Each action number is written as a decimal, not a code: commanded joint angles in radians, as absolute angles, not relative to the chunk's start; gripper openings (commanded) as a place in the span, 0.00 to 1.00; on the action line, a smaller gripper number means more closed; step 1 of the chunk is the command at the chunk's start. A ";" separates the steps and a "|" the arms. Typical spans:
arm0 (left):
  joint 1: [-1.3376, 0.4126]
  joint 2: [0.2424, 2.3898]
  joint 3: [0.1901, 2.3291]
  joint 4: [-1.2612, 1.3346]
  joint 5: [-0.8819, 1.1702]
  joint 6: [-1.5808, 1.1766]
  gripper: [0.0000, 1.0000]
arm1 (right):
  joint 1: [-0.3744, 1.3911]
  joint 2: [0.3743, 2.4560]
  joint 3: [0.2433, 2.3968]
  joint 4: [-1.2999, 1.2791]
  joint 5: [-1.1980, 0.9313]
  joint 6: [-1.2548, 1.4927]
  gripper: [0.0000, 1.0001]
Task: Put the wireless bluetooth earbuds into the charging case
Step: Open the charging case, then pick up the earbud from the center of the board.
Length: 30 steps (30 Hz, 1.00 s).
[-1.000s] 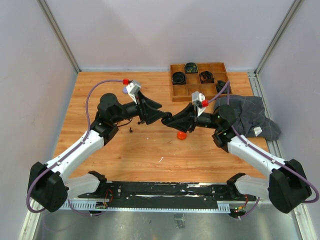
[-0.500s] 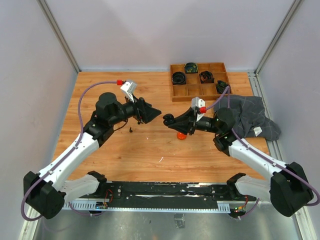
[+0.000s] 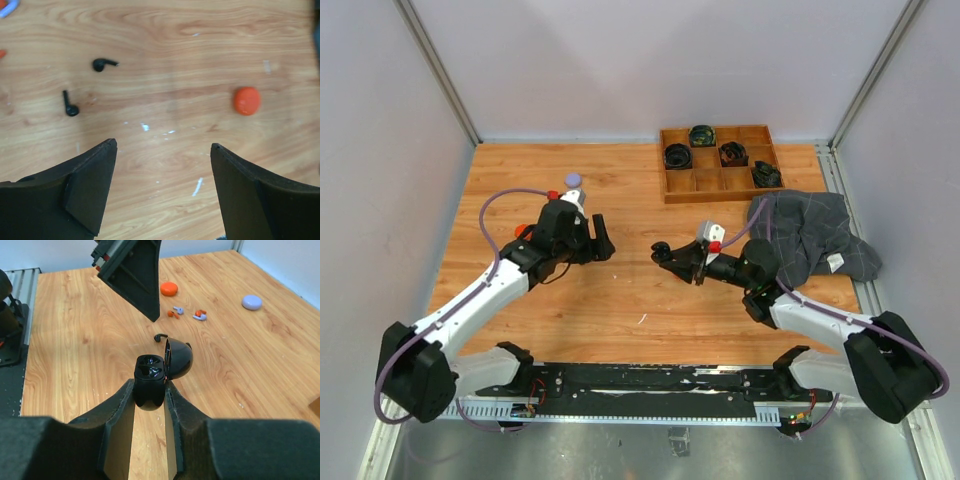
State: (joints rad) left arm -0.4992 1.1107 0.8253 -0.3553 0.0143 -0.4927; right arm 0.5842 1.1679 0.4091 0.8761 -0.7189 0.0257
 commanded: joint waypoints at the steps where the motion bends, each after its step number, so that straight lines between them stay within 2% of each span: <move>1: -0.492 1.204 0.820 -0.403 -0.149 -0.526 0.80 | 0.604 1.193 0.345 1.072 -0.667 -0.006 0.01; 15: -0.387 1.539 0.914 -0.305 -0.169 -0.458 0.79 | 0.640 1.194 0.325 1.047 -0.594 -0.067 0.01; 25: -0.373 1.671 0.970 -0.307 -0.134 -0.379 0.79 | 0.659 1.179 0.337 1.000 -0.593 -0.096 0.01; 30: -0.373 1.704 0.993 -0.313 -0.051 -0.355 0.76 | 0.666 1.171 0.358 0.942 -0.600 -0.109 0.01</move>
State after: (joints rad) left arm -0.3809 1.6833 0.9607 -0.3199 -0.1169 -0.3916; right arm 0.6476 1.1942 0.3305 0.9741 -0.6006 -0.0765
